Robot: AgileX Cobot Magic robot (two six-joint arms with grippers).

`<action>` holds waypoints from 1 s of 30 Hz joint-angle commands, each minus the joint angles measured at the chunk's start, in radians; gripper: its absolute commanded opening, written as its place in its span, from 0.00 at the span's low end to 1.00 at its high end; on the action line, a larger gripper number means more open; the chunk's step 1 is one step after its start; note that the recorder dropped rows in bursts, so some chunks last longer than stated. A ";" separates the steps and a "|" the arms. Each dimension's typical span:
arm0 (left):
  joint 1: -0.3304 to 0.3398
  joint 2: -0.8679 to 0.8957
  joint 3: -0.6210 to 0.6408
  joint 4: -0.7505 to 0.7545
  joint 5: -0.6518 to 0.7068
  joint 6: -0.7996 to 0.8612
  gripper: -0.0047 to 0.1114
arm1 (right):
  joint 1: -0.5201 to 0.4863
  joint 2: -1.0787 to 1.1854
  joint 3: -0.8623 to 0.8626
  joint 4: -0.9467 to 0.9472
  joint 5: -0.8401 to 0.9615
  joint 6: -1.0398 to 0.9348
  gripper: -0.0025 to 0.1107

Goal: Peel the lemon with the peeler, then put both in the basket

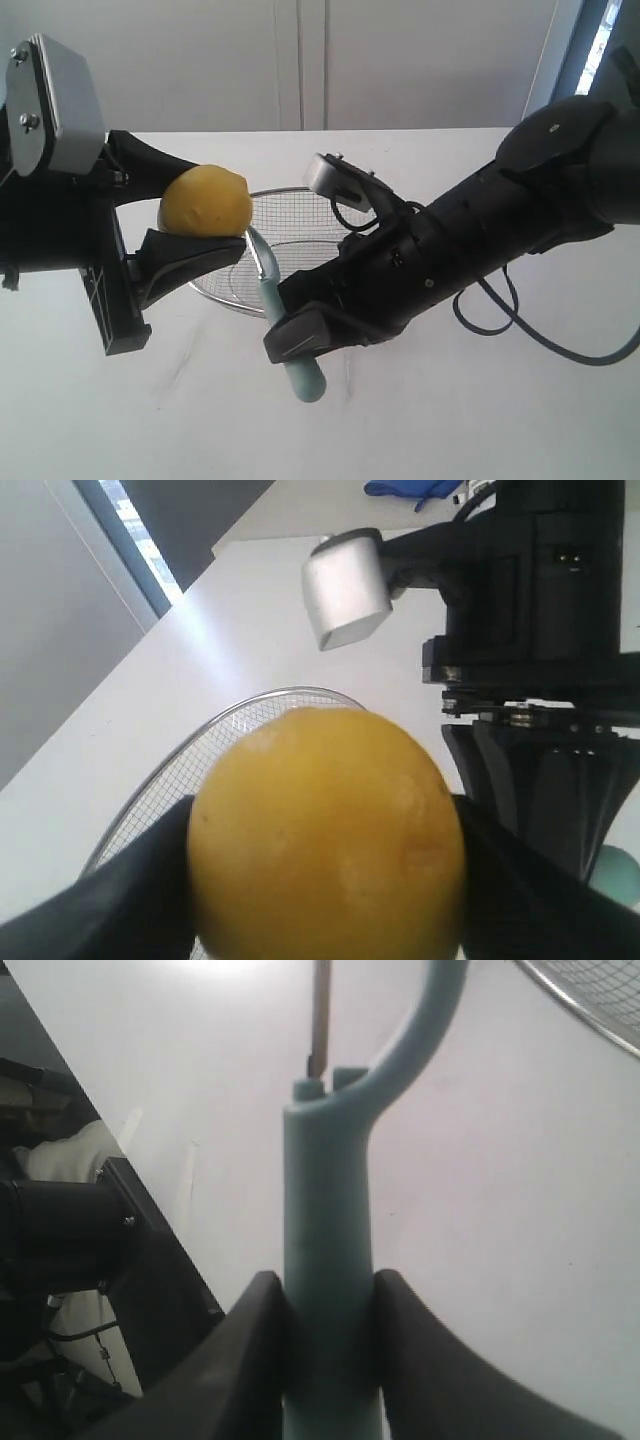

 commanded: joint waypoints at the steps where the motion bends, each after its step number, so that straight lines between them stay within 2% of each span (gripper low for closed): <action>1: -0.006 -0.004 -0.008 -0.042 0.025 0.161 0.04 | 0.002 0.000 0.028 0.094 -0.007 -0.060 0.02; 5: -0.006 -0.004 -0.008 -0.042 0.025 0.161 0.04 | 0.002 0.000 0.037 0.157 -0.005 -0.089 0.02; 14: -0.006 0.040 -0.008 -0.042 0.002 0.161 0.04 | 0.002 0.000 0.037 0.174 0.056 -0.089 0.02; 30: -0.006 0.103 -0.009 -0.042 -0.020 0.161 0.04 | 0.002 0.000 0.037 0.186 0.056 -0.089 0.02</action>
